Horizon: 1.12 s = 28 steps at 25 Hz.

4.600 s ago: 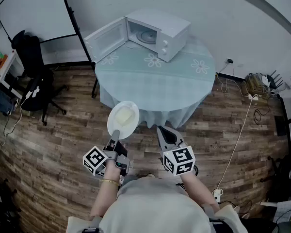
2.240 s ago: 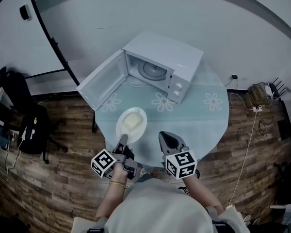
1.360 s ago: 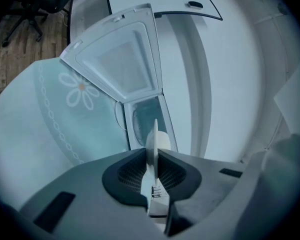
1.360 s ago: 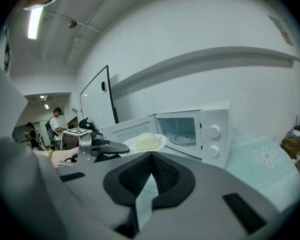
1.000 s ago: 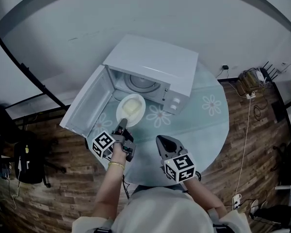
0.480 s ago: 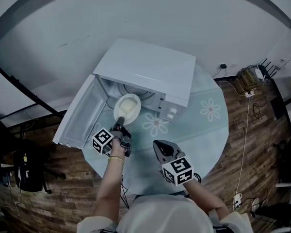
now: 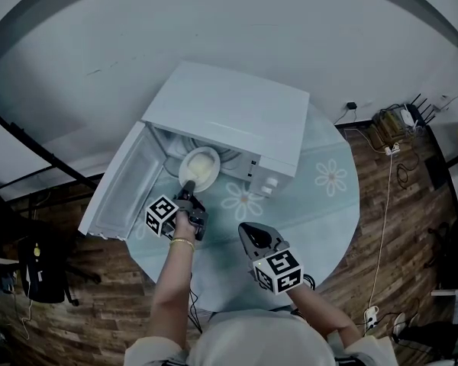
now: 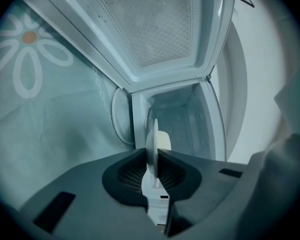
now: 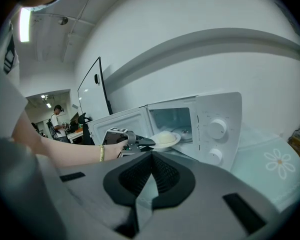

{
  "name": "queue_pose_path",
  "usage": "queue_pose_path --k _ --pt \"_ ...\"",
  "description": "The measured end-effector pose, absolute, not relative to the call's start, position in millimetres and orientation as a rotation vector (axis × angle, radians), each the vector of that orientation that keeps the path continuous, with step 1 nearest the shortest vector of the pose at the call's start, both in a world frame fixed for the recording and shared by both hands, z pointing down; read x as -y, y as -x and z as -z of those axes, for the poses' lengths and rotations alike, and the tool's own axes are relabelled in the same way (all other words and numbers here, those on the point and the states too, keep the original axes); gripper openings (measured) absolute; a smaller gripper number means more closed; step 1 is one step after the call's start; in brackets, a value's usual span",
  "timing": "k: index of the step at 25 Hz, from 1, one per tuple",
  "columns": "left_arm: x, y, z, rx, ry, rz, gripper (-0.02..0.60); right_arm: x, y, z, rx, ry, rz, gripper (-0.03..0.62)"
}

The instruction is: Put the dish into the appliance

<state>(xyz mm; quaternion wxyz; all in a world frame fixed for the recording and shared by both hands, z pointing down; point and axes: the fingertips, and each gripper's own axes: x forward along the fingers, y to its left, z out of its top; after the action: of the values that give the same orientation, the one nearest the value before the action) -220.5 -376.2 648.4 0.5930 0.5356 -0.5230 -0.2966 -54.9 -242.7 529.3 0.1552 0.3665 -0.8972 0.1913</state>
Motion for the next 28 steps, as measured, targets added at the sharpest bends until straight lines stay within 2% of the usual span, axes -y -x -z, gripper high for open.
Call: queue_pose_path --k 28 --pt "455 204 -664 1.222 -1.215 0.596 0.046 262 44 -541 2.541 -1.074 -0.587 0.005"
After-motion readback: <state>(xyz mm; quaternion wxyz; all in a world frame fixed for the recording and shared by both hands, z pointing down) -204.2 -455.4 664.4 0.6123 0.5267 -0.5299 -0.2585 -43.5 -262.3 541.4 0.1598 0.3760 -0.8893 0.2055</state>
